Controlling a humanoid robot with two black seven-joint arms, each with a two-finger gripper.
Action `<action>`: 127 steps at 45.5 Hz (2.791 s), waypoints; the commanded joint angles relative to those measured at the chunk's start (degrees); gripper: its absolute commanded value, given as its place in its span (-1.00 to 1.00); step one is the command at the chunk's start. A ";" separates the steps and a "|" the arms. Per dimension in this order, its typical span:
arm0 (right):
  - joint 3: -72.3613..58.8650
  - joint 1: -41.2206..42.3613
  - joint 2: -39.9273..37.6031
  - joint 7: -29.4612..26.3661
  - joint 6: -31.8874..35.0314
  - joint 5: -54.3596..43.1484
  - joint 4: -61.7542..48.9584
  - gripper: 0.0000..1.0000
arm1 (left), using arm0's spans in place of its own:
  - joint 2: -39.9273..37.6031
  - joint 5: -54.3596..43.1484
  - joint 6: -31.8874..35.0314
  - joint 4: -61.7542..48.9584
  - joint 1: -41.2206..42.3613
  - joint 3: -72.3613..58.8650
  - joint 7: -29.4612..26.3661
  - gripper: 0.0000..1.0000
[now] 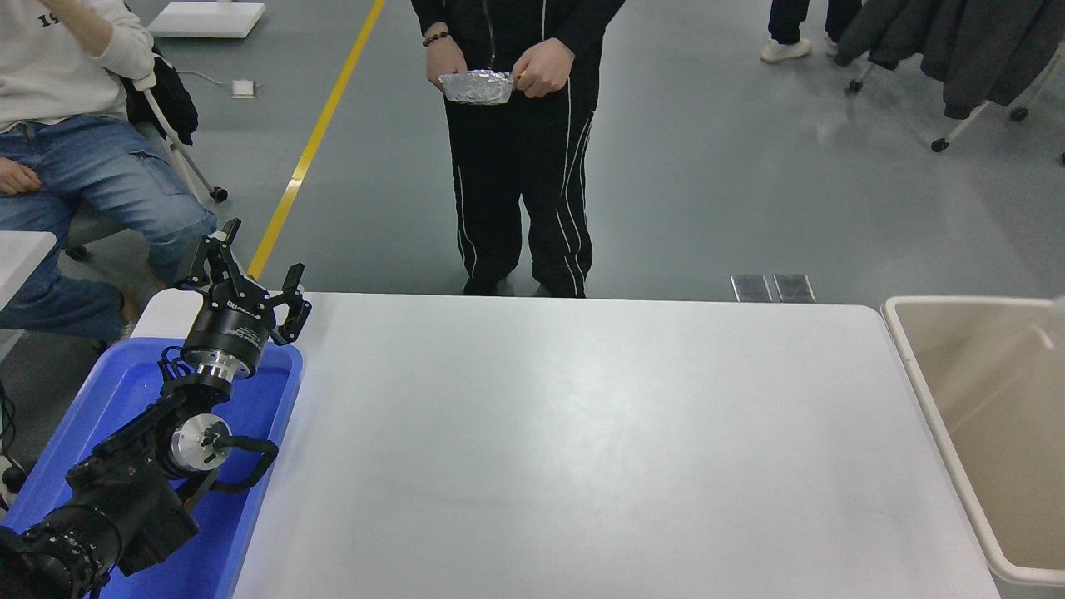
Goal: Dispose of the paper cup in the dustbin
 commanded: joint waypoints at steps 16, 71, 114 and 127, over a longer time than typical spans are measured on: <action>0.22 -3.67 5.02 -3.32 -4.81 3.21 -0.51 -1.00 | 0.00 0.00 0.00 -0.02 0.00 -0.01 0.00 1.00; 31.15 11.45 -12.55 -2.79 4.94 2.68 33.32 0.98 | 0.00 0.00 0.00 -0.02 0.00 -0.01 0.00 1.00; 67.11 -9.28 -1.05 17.07 4.85 2.77 51.35 0.98 | 0.00 0.00 0.00 -0.02 0.00 -0.01 0.00 1.00; 66.58 -14.91 1.60 17.07 5.12 2.77 51.26 0.98 | 0.00 0.00 0.00 -0.02 0.00 -0.01 0.00 1.00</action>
